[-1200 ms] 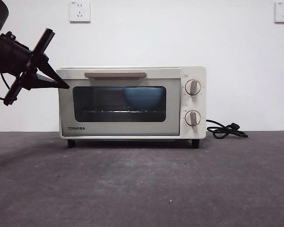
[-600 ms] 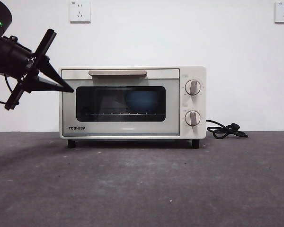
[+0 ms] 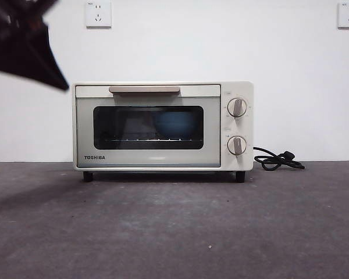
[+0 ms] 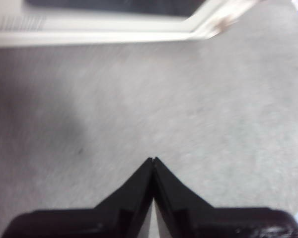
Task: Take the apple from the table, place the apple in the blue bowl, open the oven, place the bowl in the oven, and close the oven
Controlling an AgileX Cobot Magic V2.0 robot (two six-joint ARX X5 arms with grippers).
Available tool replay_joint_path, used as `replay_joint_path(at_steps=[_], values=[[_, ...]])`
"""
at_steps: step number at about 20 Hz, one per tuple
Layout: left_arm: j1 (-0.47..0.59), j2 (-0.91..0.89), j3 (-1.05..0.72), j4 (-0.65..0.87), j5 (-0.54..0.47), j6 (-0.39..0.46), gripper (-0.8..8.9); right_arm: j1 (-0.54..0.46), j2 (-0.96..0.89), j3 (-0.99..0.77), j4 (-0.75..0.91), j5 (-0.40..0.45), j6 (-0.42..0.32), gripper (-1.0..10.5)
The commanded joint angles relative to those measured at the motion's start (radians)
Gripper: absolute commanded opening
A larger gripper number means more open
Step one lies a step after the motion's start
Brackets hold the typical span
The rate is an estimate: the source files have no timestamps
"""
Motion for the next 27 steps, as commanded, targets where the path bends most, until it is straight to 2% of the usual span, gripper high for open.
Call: replay_joint_path(at_steps=[1,5,8,10,15,16,22,25,27], values=[[-0.024,-0.09,0.003,-0.001,-0.042,0.032,-0.06,0.0,0.005,-0.008,-0.021,0.005,0.01,0.0],[-0.081,-0.23,0.003,-0.016,-0.233,0.035,-0.06,0.0,0.012,-0.008,-0.021,0.007,0.01,0.0],[-0.106,-0.308,0.003,-0.023,-0.305,0.035,-0.06,0.0,0.02,-0.008,-0.021,0.007,0.01,0.0],[-0.114,-0.352,0.003,-0.03,-0.3,0.032,-0.05,0.0,0.024,-0.008,-0.021,0.007,0.01,0.0],[-0.117,-0.437,0.004,-0.111,-0.111,-0.074,-0.04,0.0,0.039,-0.008,-0.021,0.007,0.01,0.0],[-0.117,-0.44,0.004,-0.11,-0.086,-0.069,-0.04,0.0,0.044,-0.008,-0.021,0.007,0.01,0.0],[-0.117,-0.395,0.004,-0.111,-0.108,-0.063,-0.04,0.0,0.051,-0.008,-0.021,0.007,0.01,0.0],[-0.111,-0.386,0.004,-0.108,-0.183,0.078,-0.04,0.0,0.051,-0.008,-0.021,0.007,0.01,0.0],[-0.109,-0.395,-0.001,-0.092,-0.261,0.228,-0.04,0.0,0.051,-0.008,-0.021,0.007,0.01,0.0]])
